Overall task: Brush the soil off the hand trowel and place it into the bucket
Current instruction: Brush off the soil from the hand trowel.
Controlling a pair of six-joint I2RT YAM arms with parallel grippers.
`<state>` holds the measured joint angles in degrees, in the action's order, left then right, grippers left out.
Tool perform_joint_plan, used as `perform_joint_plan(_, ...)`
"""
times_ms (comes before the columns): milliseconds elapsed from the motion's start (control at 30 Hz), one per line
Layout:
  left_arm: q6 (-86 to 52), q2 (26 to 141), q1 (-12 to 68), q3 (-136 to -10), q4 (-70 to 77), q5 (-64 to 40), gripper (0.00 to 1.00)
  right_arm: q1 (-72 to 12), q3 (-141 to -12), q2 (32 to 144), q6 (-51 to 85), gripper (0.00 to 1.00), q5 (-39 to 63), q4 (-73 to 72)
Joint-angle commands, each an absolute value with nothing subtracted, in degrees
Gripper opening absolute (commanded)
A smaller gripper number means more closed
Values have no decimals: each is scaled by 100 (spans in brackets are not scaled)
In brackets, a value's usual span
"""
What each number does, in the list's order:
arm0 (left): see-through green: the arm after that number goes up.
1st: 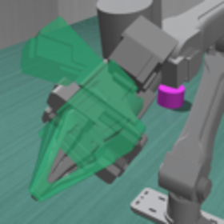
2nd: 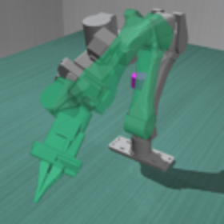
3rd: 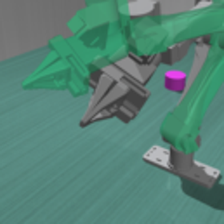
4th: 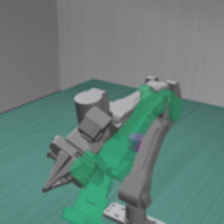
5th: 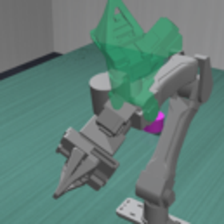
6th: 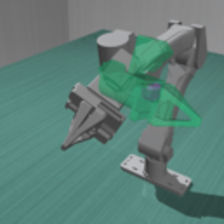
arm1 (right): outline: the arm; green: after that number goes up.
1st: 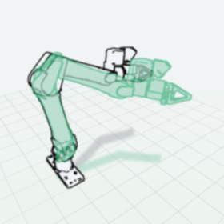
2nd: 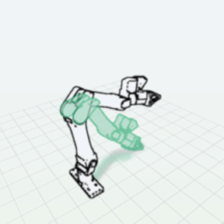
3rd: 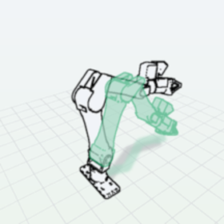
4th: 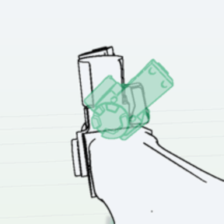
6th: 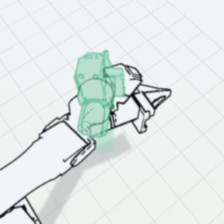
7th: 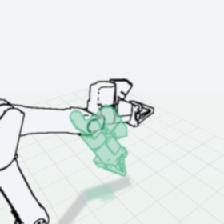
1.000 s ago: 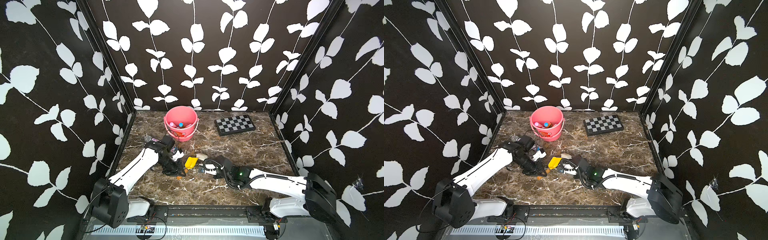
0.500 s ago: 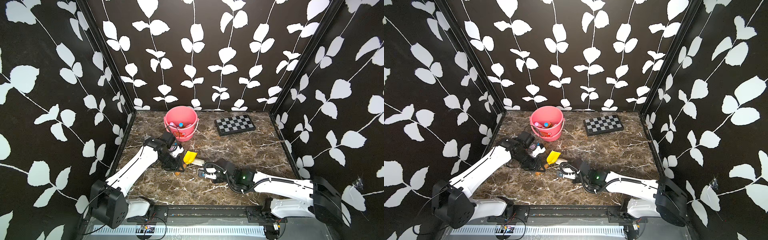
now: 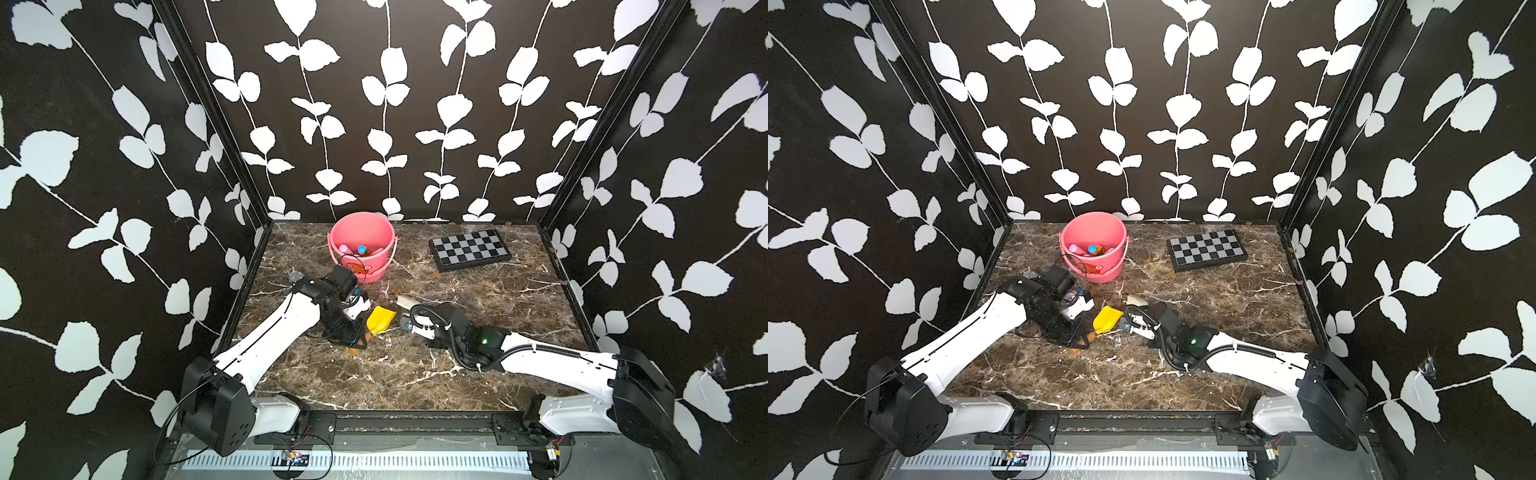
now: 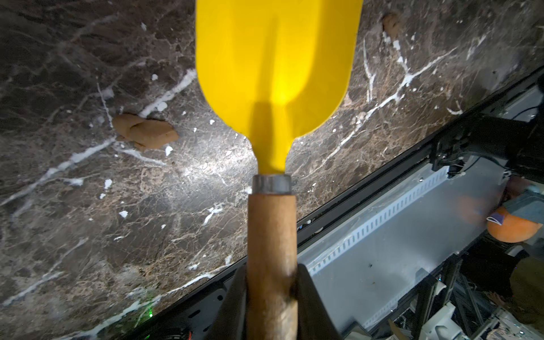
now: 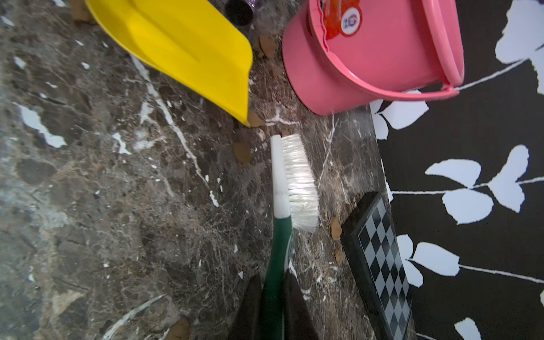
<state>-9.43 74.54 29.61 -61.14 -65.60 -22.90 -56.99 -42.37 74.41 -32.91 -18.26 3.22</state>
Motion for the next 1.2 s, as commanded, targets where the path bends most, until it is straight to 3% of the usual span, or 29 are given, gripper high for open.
perform_joint_plan(0,-789,7317,2994,-6401,-6649,-2124,0,-5687,-3989,7130,-2905,0,-1742,150)
perform_joint_plan(200,-2130,7111,2947,-5909,-5251,-3932,0,-5881,-3331,6473,-2918,0,-496,-488)
perform_joint_plan(433,-3725,6971,2861,-5168,-3723,-5204,0,-5942,-2956,6396,-2942,0,-115,-1518)
perform_joint_plan(667,-4341,6926,2777,-4652,-3016,-5795,0,-5917,-2743,6527,-3227,0,-802,-2266)
perform_joint_plan(967,-3592,7102,2632,-4819,-3940,-5780,0,-5553,-2663,6573,-3193,0,-1797,-2851)
perform_joint_plan(1167,-3063,7090,2401,-5091,-4484,-5545,0,-5308,-2765,6544,-2753,0,-2505,-2425)
